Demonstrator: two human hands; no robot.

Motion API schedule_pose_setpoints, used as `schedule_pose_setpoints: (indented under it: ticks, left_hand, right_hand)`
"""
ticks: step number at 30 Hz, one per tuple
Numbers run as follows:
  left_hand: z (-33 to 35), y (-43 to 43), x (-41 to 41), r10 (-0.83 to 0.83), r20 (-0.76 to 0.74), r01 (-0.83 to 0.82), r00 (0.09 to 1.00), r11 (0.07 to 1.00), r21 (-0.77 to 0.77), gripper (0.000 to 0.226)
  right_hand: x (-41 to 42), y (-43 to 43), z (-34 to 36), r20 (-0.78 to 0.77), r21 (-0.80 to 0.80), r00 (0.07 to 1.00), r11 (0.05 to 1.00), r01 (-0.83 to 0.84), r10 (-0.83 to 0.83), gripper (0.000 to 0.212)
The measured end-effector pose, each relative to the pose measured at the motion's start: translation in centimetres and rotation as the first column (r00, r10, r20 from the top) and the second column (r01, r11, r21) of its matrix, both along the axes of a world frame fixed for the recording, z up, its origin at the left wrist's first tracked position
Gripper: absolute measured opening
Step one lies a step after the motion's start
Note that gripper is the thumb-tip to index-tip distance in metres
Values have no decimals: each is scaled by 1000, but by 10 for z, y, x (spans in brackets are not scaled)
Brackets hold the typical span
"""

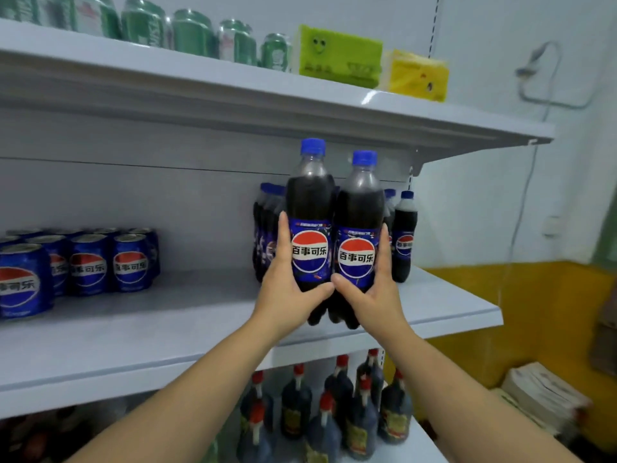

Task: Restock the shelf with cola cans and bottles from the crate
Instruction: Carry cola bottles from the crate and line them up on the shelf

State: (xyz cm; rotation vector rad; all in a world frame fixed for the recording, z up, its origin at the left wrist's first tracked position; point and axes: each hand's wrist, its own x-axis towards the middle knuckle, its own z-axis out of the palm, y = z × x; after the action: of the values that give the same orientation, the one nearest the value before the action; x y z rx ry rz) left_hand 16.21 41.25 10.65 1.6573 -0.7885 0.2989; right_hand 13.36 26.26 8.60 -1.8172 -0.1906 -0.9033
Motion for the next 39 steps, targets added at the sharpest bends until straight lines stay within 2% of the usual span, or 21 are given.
schedule_pose_setpoints:
  ticks: [5, 10, 14, 22, 28, 33, 39]
  left_hand:
    - [-3, -90, -5, -27, -60, 25, 998, 999, -29, 117]
    - [-11, -177, -7, 52, -77, -53, 996, 998, -22, 117]
    - [-19, -227, 0, 164, -61, -164, 985, 986, -8, 115]
    - [-28, -271, 36, 280, -65, -284, 958, 957, -54, 116]
    - [-32, -289, 60, 341, -4, -341, 940, 939, 36, 118]
    - [-49, -307, 63, 437, 57, -440, 898, 895, 70, 116]
    - [-67, -321, 71, 460, 33, -461, 887, 882, 95, 114]
  right_hand:
    - [-11, -98, 1, -3, 4, 1000, 1000, -9, 9, 96]
    - [-6, -194, 8, -42, -9, 999, 1000, -24, 24, 94]
    - [15, -240, 5, -93, -44, 991, 994, -98, 94, 98]
    - [62, -276, -14, -98, 20, 977, 982, -190, 191, 97]
    - [94, -284, -22, -124, 68, 961, 968, -241, 248, 94]
    - [106, -299, -32, -173, 119, 907, 923, -367, 383, 96]
    - [114, -319, -45, -200, 172, 849, 871, -460, 488, 91]
